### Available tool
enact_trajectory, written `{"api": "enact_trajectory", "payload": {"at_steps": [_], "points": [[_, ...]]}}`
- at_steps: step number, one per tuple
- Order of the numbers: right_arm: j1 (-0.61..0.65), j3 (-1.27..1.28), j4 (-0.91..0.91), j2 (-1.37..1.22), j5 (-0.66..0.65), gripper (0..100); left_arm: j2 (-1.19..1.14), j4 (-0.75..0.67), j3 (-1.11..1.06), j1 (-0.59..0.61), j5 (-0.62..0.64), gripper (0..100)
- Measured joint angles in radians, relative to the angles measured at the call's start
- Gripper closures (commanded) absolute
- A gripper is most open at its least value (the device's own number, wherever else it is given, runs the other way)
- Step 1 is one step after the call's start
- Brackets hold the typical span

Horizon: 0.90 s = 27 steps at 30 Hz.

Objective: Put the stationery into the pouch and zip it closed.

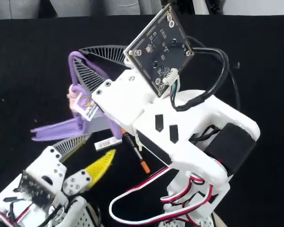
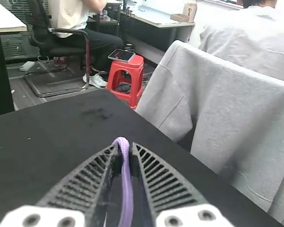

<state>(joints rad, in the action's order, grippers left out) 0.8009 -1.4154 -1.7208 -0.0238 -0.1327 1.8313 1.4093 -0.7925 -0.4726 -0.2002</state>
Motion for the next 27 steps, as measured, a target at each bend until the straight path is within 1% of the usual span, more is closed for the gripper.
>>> {"api": "enact_trajectory", "payload": {"at_steps": [5, 9, 17, 27], "points": [[-0.009, 0.000, 0.003, 0.000, 0.000, 98.8, -0.002, 0.000, -0.005, 0.147, -0.003, 78], [-0.009, 0.000, 0.003, 0.000, 0.000, 98.8, -0.002, 0.000, -0.005, 0.213, -0.003, 78], [-0.046, -0.029, -0.002, 0.008, 0.000, 98.8, -0.002, 0.006, -0.005, 0.226, -0.003, 78], [-0.051, -0.043, -0.011, 0.095, 0.000, 98.8, -0.002, -0.012, -0.035, 0.226, -0.003, 78]]}}
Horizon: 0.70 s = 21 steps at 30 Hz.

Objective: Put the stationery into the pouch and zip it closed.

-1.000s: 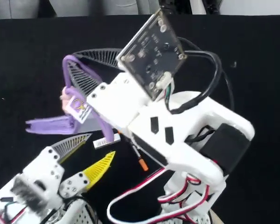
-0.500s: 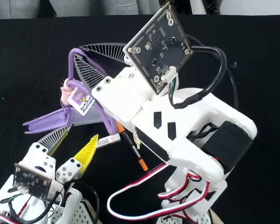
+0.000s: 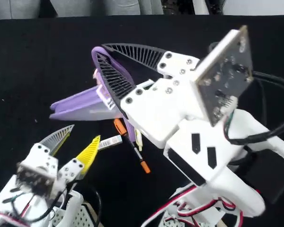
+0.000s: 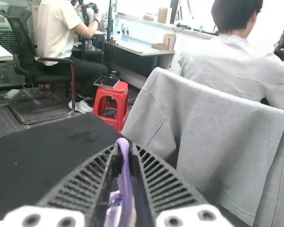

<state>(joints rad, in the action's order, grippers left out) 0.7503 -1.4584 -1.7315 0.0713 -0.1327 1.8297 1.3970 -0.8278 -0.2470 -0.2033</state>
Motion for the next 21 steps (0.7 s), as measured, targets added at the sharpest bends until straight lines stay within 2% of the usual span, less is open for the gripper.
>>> {"api": "enact_trajectory", "payload": {"at_steps": [4, 7, 11, 13, 16, 21], "points": [[0.000, 0.000, 0.000, 0.000, 0.000, 98.8, 0.000, -0.060, -0.118, 0.025, -0.063, 78], [0.000, 0.000, 0.000, 0.000, 0.000, 98.8, 0.000, -0.163, -0.224, 0.115, -0.092, 78], [-0.002, 0.000, 0.000, 0.000, 0.000, 98.8, -0.002, -0.376, -0.353, 0.298, -0.098, 78], [-0.002, 0.000, 0.000, 0.000, 0.000, 98.8, -0.003, -0.485, -0.411, 0.342, -0.098, 78], [-0.002, 0.000, 0.000, 0.000, 0.000, 98.8, -0.009, -0.615, -0.451, 0.342, -0.098, 78], [-0.035, 0.000, 0.000, 0.000, -0.020, 98.8, -0.003, -0.720, -0.462, 0.224, -0.098, 78]]}}
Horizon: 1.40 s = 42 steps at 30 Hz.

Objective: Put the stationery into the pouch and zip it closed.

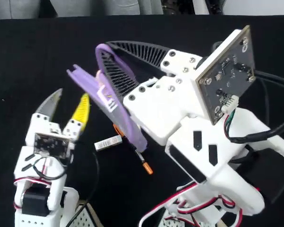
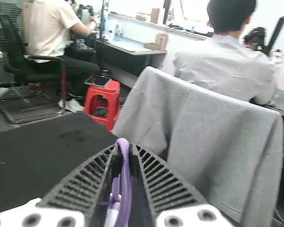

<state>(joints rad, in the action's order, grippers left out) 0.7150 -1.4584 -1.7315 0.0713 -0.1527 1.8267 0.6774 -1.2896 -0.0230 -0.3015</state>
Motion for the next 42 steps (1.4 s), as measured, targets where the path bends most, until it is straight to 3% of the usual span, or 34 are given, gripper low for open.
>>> {"api": "enact_trajectory", "payload": {"at_steps": [5, 12, 22, 27, 32, 42], "points": [[-0.057, 0.000, 0.000, 0.000, -0.006, 98.8, 0.000, -0.089, -0.083, -0.095, -0.002, 78], [0.005, 0.000, 0.000, 0.000, -0.006, 98.8, -0.011, -0.368, -0.304, -0.069, -0.002, 79], [0.201, 0.129, 0.002, 0.000, -0.006, 98.8, -0.011, -0.411, -0.313, -0.032, 0.091, 80], [0.192, 0.186, 0.009, 0.000, -0.006, 98.8, -0.011, -0.407, -0.313, 0.101, 0.098, 80], [0.164, 0.241, 0.049, 0.000, -0.006, 98.8, -0.011, -0.226, -0.230, 0.238, 0.216, 80], [0.081, 0.311, 0.123, 0.000, -0.006, 98.8, -0.006, 0.318, 0.141, 0.247, 0.247, 80]]}}
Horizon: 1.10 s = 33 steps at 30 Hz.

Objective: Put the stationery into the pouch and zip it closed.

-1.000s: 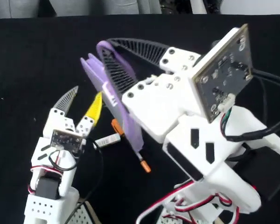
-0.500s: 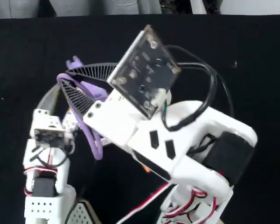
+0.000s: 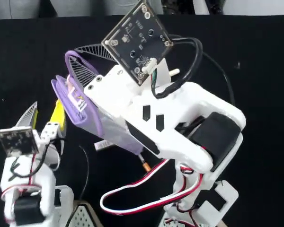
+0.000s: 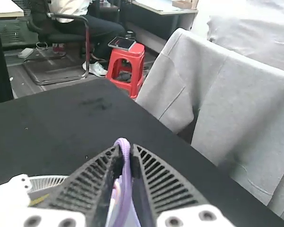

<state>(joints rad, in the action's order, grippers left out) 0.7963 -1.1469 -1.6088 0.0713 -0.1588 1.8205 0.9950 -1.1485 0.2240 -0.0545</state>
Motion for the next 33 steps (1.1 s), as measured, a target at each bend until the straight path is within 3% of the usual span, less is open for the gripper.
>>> {"api": "enact_trajectory", "payload": {"at_steps": [5, 17, 23, 33], "points": [[-0.023, 0.029, 0.038, 0.000, 0.000, 98.8, 0.008, 0.264, 0.187, -0.140, 0.000, 80], [-0.081, 0.278, 0.290, -0.002, 0.000, 98.8, 0.009, 0.563, 0.440, -0.557, -0.204, 80], [-0.081, 0.299, 0.353, -0.002, 0.000, 98.8, 0.011, 0.594, 0.505, -0.701, -0.212, 80], [-0.143, 0.301, 0.307, 0.003, 0.000, 98.8, 0.011, 0.585, 0.361, -0.717, -0.221, 80]]}}
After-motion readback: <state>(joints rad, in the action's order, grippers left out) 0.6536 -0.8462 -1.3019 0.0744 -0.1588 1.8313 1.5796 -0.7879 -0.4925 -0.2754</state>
